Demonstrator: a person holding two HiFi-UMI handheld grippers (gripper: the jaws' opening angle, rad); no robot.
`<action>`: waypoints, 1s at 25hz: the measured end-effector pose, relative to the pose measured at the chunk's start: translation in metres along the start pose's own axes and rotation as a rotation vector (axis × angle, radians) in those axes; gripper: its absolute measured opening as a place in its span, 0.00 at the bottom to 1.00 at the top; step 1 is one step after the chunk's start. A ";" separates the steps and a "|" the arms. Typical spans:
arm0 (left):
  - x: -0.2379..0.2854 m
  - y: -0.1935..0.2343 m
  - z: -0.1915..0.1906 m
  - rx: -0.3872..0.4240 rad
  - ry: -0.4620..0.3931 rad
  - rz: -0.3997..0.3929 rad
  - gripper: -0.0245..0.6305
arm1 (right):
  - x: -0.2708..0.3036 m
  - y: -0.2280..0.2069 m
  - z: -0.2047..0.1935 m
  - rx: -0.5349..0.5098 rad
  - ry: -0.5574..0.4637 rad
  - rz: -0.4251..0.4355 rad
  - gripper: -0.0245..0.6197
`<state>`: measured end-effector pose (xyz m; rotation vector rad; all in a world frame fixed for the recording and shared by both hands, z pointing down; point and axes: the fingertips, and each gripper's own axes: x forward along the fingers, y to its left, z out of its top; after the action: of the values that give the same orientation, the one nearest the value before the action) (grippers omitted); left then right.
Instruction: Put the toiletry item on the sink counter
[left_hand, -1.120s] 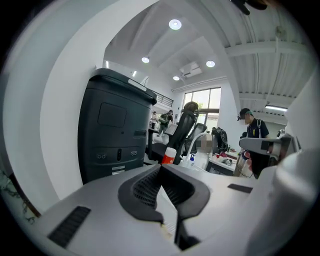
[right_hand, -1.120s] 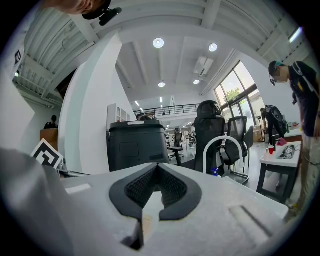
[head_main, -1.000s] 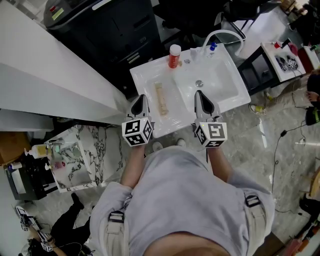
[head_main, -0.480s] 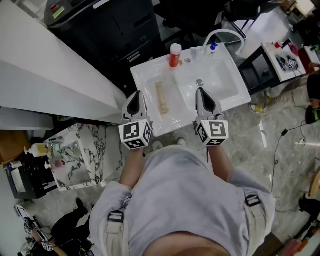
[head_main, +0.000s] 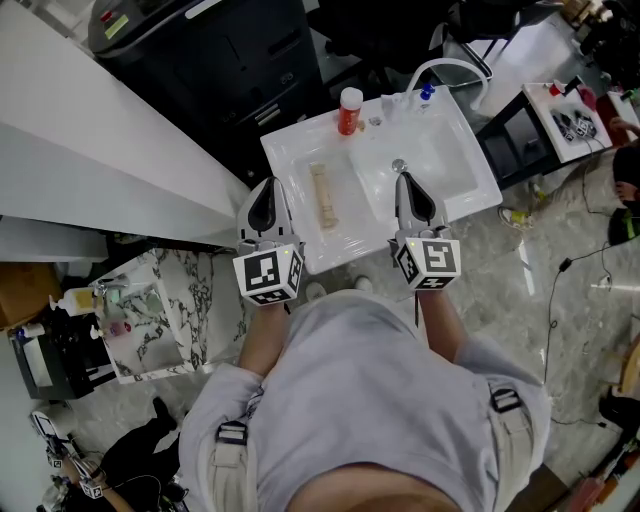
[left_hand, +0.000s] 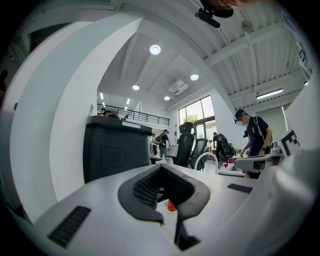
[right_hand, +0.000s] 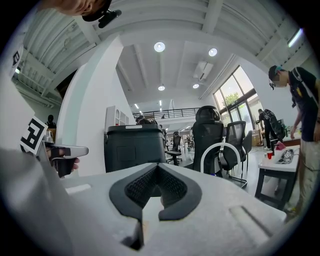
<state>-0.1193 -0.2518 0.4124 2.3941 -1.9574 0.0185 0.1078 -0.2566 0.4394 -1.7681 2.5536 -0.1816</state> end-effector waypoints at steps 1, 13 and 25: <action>-0.001 0.001 0.002 0.006 -0.005 0.003 0.05 | 0.000 0.000 0.000 -0.001 -0.001 -0.002 0.04; -0.004 0.007 -0.002 -0.004 0.001 0.018 0.05 | -0.002 -0.001 -0.002 -0.026 -0.008 -0.036 0.04; -0.004 0.006 -0.004 -0.008 0.007 0.013 0.05 | -0.002 0.000 -0.001 -0.033 -0.004 -0.033 0.04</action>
<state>-0.1256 -0.2493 0.4165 2.3735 -1.9657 0.0190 0.1086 -0.2548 0.4400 -1.8212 2.5409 -0.1374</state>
